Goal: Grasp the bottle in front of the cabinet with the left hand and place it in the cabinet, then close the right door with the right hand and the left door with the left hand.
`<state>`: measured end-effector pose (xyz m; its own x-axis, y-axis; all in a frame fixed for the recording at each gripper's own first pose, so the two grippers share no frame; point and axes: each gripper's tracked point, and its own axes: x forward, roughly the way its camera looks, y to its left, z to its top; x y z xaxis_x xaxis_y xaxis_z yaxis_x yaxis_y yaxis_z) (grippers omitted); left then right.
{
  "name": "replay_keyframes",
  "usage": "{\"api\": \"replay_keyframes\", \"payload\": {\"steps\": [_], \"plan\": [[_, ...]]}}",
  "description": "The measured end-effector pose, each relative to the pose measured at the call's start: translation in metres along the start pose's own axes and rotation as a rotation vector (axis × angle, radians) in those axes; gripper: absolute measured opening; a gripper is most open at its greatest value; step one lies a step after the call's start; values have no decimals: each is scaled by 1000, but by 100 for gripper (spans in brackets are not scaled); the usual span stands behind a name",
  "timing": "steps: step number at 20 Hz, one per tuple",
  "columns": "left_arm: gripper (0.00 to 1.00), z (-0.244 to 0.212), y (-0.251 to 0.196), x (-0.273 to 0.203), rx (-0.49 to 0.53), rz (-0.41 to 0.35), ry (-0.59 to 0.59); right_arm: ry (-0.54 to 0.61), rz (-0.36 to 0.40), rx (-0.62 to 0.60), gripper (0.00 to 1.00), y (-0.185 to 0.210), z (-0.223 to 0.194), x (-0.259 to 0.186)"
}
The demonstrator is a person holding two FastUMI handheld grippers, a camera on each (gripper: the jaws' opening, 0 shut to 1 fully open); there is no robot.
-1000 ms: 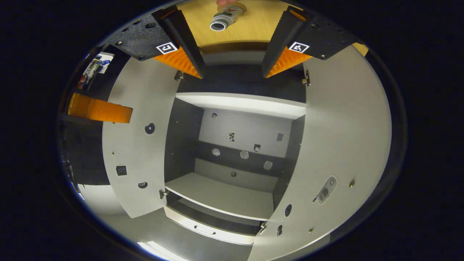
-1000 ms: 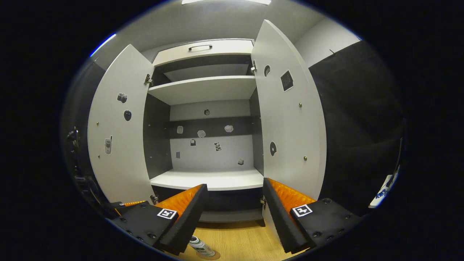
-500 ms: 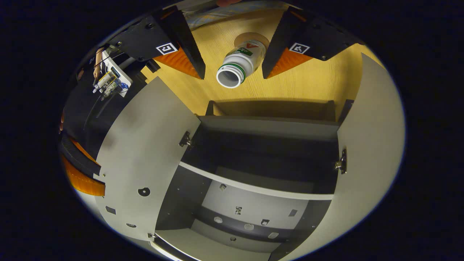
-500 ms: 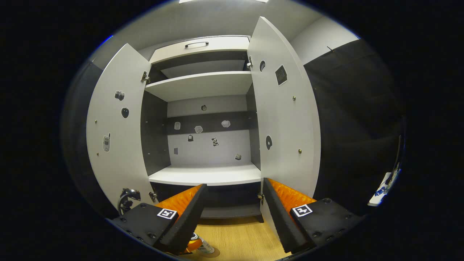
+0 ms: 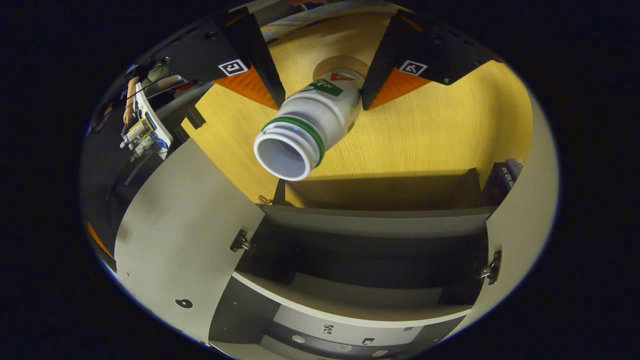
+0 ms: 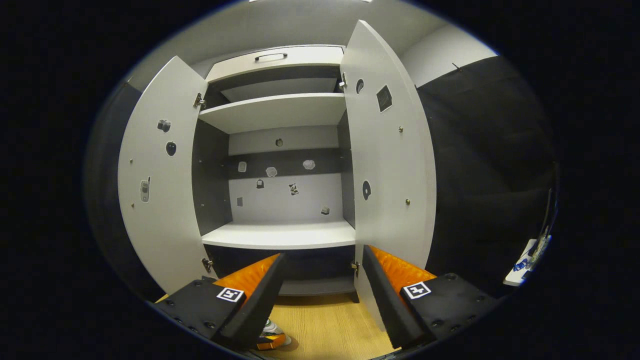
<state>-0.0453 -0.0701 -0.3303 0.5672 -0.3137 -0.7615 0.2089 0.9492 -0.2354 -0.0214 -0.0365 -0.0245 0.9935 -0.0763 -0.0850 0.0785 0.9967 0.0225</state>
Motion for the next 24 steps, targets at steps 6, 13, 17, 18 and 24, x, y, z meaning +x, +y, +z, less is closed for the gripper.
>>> {"api": "replay_keyframes", "payload": {"steps": [6,13,17,18,24], "plan": [[71,28,-3,-29,31,-25,-120,4,3,13,99,-2,-1,8],[71,185,-34,-114,197,30,-513,8,28,25,99,6,-3,16],[70,271,-48,-154,141,1,-642,-7,2,31,99,-5,1,13],[70,290,-50,-163,121,-4,-669,-9,-10,36,99,-9,2,11],[70,392,-31,-148,118,84,-704,-9,-60,83,99,-31,1,-3]]}}
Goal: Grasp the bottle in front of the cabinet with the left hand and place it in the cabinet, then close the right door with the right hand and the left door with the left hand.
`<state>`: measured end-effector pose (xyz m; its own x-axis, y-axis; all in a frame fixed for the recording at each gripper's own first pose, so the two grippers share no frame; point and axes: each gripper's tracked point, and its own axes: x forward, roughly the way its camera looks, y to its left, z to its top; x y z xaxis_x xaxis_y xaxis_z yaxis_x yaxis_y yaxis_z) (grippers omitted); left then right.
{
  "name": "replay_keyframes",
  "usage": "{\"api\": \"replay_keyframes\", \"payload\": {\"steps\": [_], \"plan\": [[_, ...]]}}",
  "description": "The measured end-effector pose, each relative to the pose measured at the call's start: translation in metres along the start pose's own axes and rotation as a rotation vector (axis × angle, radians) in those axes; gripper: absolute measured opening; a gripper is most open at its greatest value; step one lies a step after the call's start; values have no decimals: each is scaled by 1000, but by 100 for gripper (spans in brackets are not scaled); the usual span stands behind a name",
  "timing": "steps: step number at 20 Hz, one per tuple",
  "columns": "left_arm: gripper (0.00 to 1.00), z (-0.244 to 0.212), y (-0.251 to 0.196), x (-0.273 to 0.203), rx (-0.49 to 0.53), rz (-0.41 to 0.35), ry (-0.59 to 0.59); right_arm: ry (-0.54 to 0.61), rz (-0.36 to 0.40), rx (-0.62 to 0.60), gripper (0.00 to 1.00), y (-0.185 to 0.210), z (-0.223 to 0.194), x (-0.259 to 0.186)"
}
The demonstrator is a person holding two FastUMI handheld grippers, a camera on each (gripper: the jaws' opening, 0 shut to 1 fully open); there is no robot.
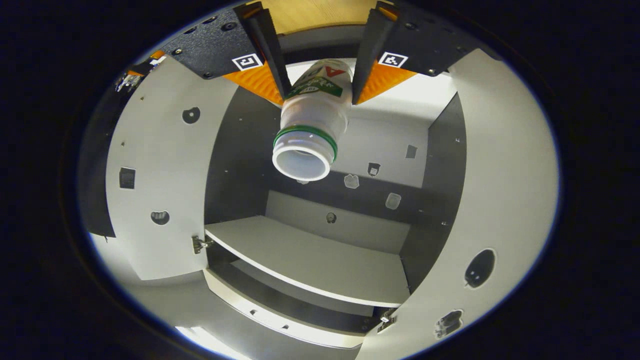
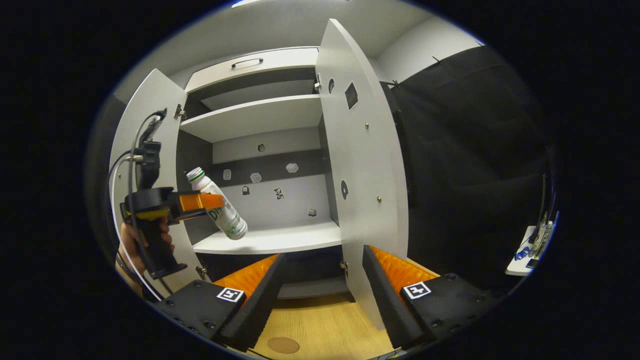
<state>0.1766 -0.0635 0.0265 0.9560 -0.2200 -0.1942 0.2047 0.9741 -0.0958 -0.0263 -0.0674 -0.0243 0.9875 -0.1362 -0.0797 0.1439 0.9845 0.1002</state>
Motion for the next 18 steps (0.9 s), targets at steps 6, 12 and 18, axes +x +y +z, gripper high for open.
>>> {"api": "replay_keyframes", "payload": {"steps": [6,12,18], "plan": [[70,-4,26,106,22,79,177,-9,-50,12,99,-18,1,-17],[70,-59,26,160,86,97,401,-4,-115,43,99,-42,-2,-25],[71,-57,21,171,111,121,394,-27,-163,72,98,-68,2,-34]]}}
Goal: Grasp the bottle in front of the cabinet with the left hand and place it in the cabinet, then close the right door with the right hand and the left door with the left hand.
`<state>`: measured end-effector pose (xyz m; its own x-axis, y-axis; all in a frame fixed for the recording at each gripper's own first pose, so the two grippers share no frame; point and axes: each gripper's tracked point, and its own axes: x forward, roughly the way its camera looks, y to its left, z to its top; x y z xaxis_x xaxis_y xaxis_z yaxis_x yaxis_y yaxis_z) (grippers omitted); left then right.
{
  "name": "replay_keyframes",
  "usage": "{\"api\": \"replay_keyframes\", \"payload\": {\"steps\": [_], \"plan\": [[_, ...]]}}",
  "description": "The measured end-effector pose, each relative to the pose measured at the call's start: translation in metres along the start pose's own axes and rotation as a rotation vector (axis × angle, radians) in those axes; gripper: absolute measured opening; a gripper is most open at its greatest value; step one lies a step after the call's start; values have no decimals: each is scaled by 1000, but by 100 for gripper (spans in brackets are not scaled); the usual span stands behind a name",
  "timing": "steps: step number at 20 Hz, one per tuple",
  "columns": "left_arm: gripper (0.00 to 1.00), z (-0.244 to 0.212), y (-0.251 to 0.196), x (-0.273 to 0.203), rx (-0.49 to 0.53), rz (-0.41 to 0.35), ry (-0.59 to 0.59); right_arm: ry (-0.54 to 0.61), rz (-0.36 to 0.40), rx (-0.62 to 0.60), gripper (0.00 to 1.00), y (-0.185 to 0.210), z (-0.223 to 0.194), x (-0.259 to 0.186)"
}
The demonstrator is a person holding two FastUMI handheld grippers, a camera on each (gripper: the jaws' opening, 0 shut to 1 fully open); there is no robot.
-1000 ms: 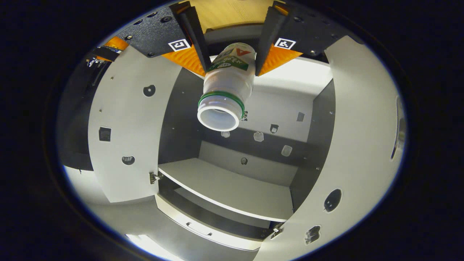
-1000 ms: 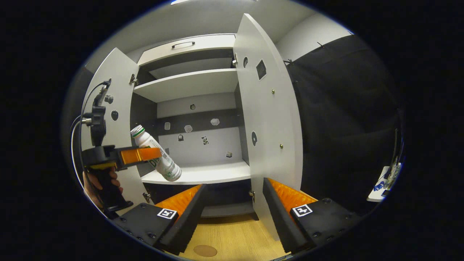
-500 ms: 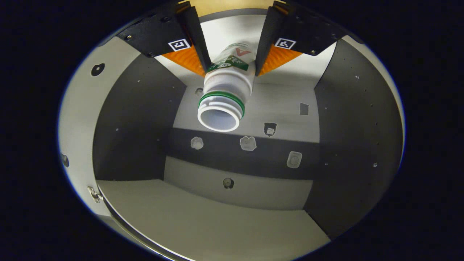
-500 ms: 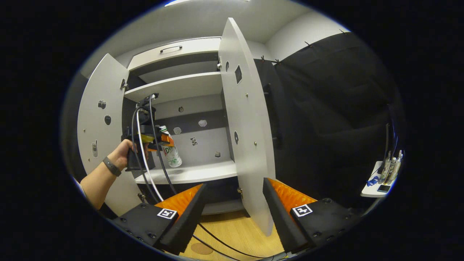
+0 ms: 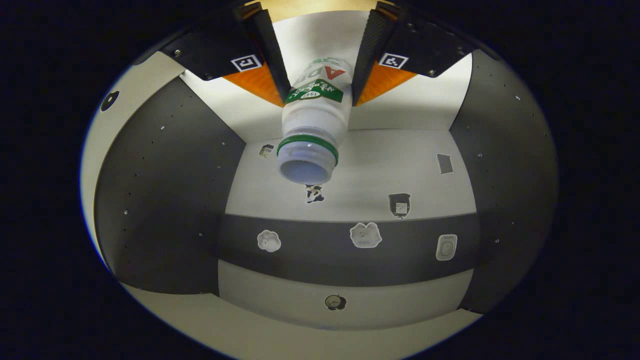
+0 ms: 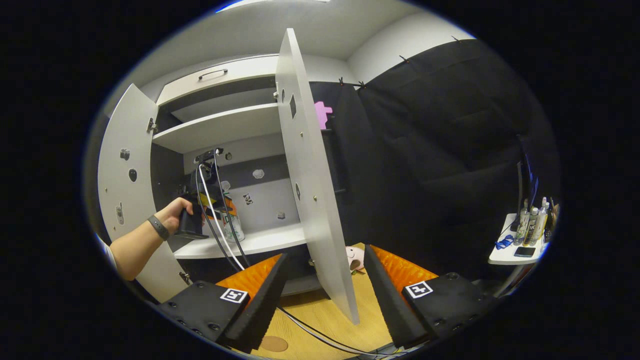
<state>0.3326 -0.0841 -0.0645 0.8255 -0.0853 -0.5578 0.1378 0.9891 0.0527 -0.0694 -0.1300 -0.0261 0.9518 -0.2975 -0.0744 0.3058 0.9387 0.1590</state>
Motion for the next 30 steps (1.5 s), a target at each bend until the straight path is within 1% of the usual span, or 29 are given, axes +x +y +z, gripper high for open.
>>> {"api": "replay_keyframes", "payload": {"steps": [4,5,7,8,13,15,18,19,20,21,23,24,25,26,28,30], "plan": [[80,-1,-2,2,-27,-10,-30,5,-20,-3,98,-11,0,-1],[87,-1,-1,3,-33,-14,-42,7,-20,-5,98,-13,0,-1],[94,3,8,3,-34,1,-86,5,-22,-11,98,-15,3,-2],[96,9,8,-2,-32,5,-126,4,-22,-15,98,-15,4,-2],[96,47,9,-48,7,-3,-339,5,0,-23,98,-10,7,-3],[95,55,12,-73,-15,3,-399,-15,8,-22,98,-7,13,-6],[96,54,14,-118,-52,-1,-465,-38,34,-16,98,-6,29,-10],[96,52,14,-135,-53,-3,-485,-47,43,-15,89,-9,37,-8],[96,47,12,-151,-54,-4,-502,-53,52,-19,89,-12,44,-6],[95,41,11,-167,-54,-6,-512,-59,61,-28,98,-17,50,-3],[95,24,6,-197,-57,-2,-519,-66,89,-57,98,-29,59,4],[95,14,4,-210,-65,9,-521,-68,108,-63,89,-36,63,7],[96,2,3,-224,-74,26,-523,-66,133,-68,89,-43,68,9],[96,-11,5,-236,-85,52,-525,-61,150,-75,98,-52,73,10],[95,-42,8,-256,-104,111,-517,-38,157,-101,98,-82,82,20],[95,-74,5,-269,-121,148,-497,-16,155,-127,98,-109,93,35]]}}
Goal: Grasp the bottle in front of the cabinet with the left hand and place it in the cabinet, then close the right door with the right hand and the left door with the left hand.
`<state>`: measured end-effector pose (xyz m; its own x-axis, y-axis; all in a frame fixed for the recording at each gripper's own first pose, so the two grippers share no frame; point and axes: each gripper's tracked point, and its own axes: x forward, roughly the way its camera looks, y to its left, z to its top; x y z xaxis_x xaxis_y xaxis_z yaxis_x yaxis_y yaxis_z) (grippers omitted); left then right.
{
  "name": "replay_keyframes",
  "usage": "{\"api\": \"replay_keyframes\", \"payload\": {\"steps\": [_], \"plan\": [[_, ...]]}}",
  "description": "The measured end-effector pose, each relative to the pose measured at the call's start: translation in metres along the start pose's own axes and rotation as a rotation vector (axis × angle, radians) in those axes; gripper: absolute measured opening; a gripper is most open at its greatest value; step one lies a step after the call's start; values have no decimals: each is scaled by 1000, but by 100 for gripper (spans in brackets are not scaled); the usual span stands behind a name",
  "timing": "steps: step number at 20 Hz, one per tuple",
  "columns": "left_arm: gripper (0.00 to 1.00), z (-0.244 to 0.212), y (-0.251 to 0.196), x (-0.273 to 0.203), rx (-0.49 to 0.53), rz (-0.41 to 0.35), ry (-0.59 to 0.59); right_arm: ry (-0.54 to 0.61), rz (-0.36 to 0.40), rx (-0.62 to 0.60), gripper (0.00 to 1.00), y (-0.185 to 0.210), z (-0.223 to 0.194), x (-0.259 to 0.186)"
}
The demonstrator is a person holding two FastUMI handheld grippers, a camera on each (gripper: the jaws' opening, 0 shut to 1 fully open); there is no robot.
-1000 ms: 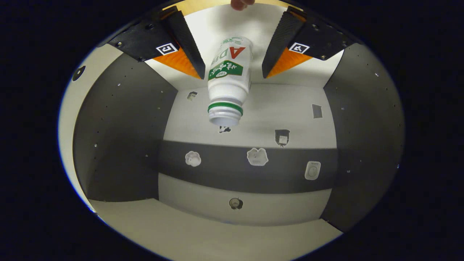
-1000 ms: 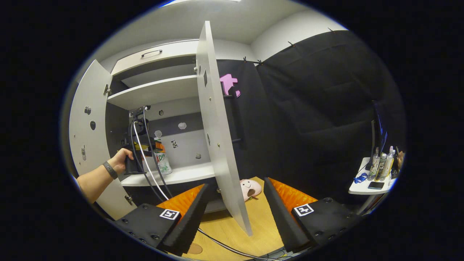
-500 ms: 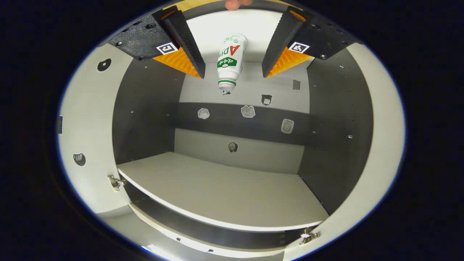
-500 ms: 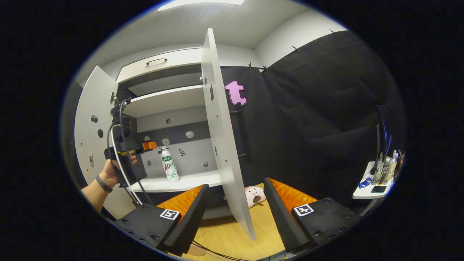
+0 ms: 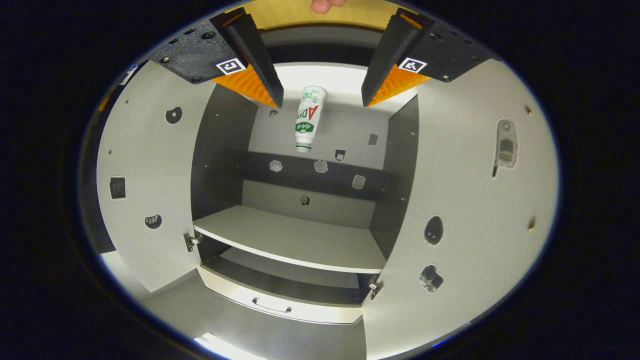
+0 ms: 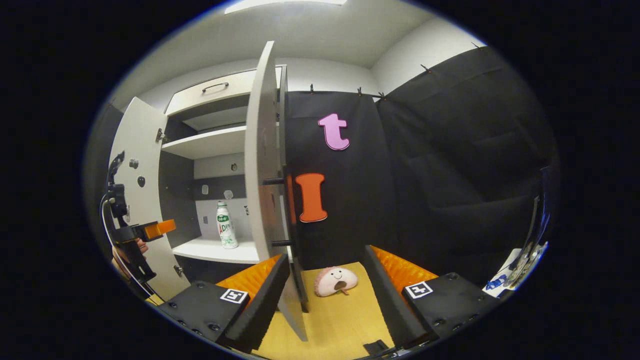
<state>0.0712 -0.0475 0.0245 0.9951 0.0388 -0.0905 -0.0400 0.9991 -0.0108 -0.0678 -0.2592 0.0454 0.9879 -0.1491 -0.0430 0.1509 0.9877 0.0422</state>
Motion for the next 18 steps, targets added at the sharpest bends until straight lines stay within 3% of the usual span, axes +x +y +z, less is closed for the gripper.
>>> {"api": "replay_keyframes", "payload": {"steps": [3,6,10,14,18], "plan": [[96,-17,5,-29,-30,83,-7,8,-9,-11,98,-36,13,29],[96,-13,8,-44,-22,117,-37,-33,21,48,98,-40,38,52],[96,-6,21,-57,92,115,-44,-64,-17,73,98,-35,59,65],[96,-24,25,-71,25,49,-17,-101,-83,-16,98,-24,70,69],[96,-28,38,-82,25,13,-15,-107,-108,-41,98,1,68,63]]}}
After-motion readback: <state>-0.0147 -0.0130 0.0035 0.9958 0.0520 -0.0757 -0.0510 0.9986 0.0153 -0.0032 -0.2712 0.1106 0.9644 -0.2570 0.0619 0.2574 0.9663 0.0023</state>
